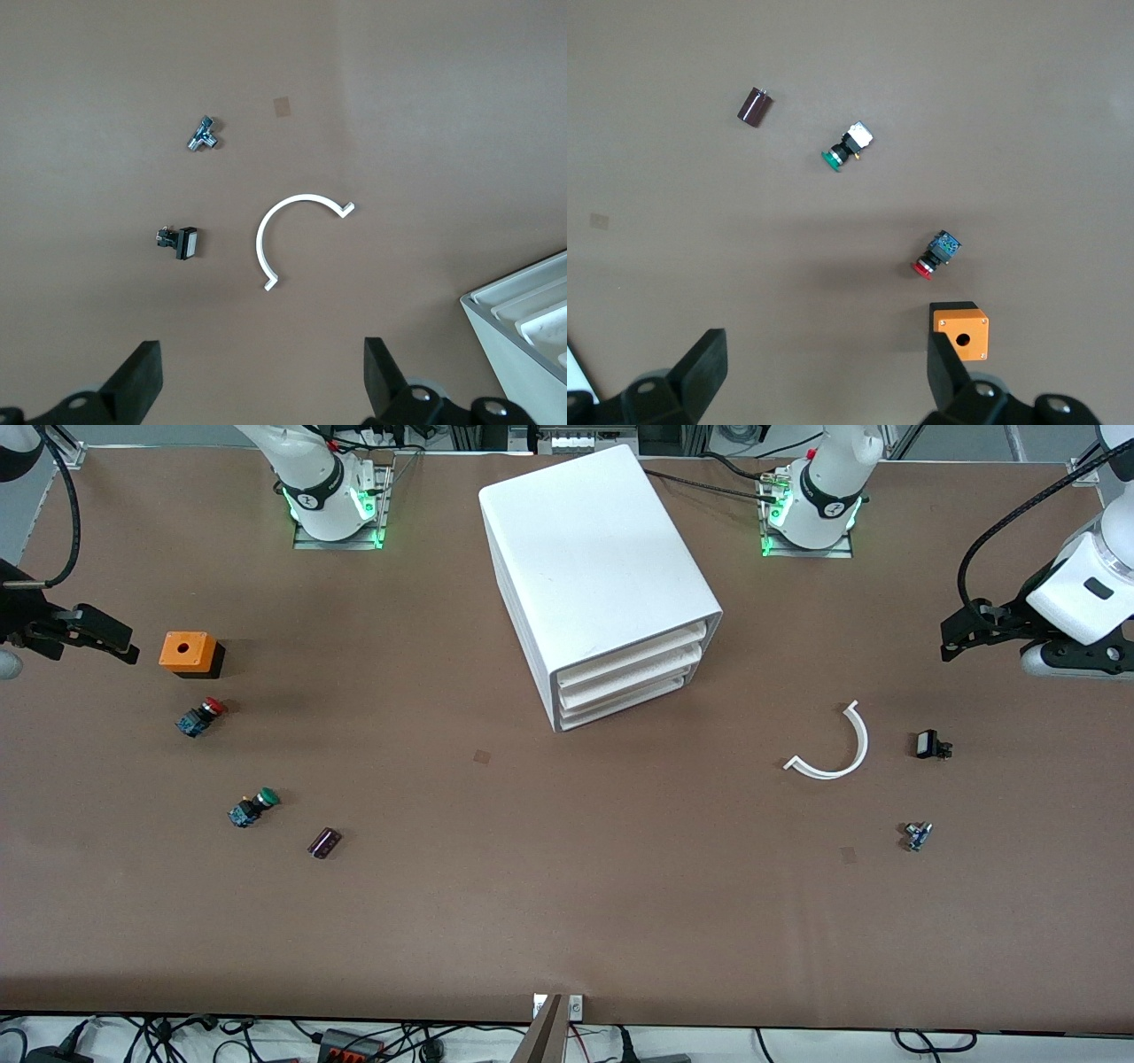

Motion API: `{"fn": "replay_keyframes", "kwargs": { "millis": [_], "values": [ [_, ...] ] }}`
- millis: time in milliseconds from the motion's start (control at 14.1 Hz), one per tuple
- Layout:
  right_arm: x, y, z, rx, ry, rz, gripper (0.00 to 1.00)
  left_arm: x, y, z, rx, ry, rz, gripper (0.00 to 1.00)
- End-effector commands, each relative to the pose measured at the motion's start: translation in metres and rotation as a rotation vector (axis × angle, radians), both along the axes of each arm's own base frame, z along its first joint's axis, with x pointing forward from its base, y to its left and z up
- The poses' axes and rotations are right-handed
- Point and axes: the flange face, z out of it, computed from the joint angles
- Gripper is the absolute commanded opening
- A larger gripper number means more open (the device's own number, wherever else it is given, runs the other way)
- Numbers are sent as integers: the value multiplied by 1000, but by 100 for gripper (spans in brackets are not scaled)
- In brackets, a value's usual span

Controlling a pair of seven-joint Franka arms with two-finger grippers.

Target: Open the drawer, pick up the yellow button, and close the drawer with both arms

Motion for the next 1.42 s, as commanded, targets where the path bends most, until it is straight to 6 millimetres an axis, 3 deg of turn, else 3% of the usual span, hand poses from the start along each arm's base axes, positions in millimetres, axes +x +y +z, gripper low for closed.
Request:
{"fn": "replay_keyframes", "kwargs": {
  "millis": [0, 498, 712, 996, 1210, 1352],
  "values": [
    [-3, -3, -1, -4, 0, 18, 100, -4, -1, 9, -13, 0, -13, 100],
    [-4, -3, -1, -4, 5, 18, 100, -7, -6, -2, -12, 66, -22, 100],
    [-3, -4, -2, -4, 2, 16, 100, -12, -35, -22, -36, 180, -68, 100],
    [-2, -2, -2, -4, 0, 18, 100, -24, -80, -30, -51, 307, -174, 100],
    [-1, -1, -4, -4, 3, 21, 100, -16, -107, -56, -183, 359, -283, 100],
    [0, -1, -8, -3, 11, 20, 100, -1, -112, -82, -340, 397, -316, 100]
  ]
}}
